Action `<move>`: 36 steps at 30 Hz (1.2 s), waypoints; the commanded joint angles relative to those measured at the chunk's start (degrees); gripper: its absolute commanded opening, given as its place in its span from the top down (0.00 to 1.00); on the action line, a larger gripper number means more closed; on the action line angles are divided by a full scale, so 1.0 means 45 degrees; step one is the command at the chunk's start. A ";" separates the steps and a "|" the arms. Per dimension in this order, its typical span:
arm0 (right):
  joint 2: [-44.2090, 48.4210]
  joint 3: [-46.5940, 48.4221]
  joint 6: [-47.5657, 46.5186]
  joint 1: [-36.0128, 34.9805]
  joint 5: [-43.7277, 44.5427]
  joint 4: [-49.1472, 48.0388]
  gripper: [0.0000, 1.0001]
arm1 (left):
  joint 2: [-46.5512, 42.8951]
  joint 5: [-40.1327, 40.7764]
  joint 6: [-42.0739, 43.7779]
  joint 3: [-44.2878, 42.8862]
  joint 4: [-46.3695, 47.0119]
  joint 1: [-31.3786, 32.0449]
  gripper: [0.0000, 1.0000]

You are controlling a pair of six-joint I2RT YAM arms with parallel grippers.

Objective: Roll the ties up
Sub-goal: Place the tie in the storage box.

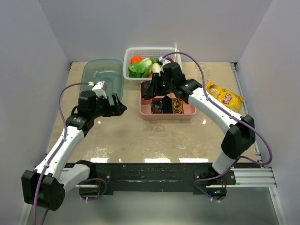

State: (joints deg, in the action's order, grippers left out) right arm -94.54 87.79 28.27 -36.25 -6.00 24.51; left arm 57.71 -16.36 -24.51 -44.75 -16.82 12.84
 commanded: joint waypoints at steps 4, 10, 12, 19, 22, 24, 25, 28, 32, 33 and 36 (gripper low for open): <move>-0.1352 0.1663 0.0337 -0.0011 0.0533 0.1583 0.90 | 0.0358 0.1272 0.0525 -0.0445 -0.0617 0.0018 0.00; -0.2425 0.2150 0.0690 -0.0108 0.0960 0.2031 0.91 | 0.0651 0.1975 0.0525 -0.0543 -0.0930 0.0018 0.00; -0.2758 0.2520 0.0729 -0.0225 0.1137 0.2421 0.91 | 0.0729 0.2112 0.0506 -0.0543 -0.0989 0.0018 0.00; -0.4067 0.3401 0.1041 -0.0577 0.1762 0.3282 0.94 | 0.0730 0.2210 0.0506 -0.0563 -0.0989 0.0018 0.00; -0.4322 0.3656 0.1119 -0.0792 0.2425 0.3712 0.96 | 0.0749 0.2249 0.0506 -0.0563 -0.1028 0.0018 0.00; -0.4342 0.3656 0.1197 -0.0909 0.2778 0.3868 0.97 | 0.0749 0.2229 0.0506 -0.0544 -0.1028 0.0018 0.00; -0.4342 0.3636 0.1198 -0.0929 0.2875 0.3869 0.97 | 0.0749 0.2229 0.0506 -0.0563 -0.1028 0.0018 0.00; -0.4459 0.3675 0.1256 -0.1026 0.2954 0.4064 0.98 | 0.0768 0.2229 0.0506 -0.0563 -0.1028 0.0018 0.00; -0.4654 0.3889 0.1315 -0.1202 0.3071 0.4493 0.98 | 0.0808 0.2268 0.0506 -0.0563 -0.1009 0.0018 0.00; -0.4713 0.3987 0.1315 -0.1260 0.3110 0.4630 0.98 | 0.0788 0.2288 0.0506 -0.0563 -0.1009 0.0018 0.00; -0.5025 0.4202 0.1373 -0.1378 0.3149 0.5001 0.98 | 0.0769 0.2385 0.0486 -0.0563 -0.1047 0.0018 0.00</move>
State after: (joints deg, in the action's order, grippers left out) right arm -115.85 103.35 33.30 -41.67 6.50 44.23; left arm 61.17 -6.85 -23.33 -44.80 -22.09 12.84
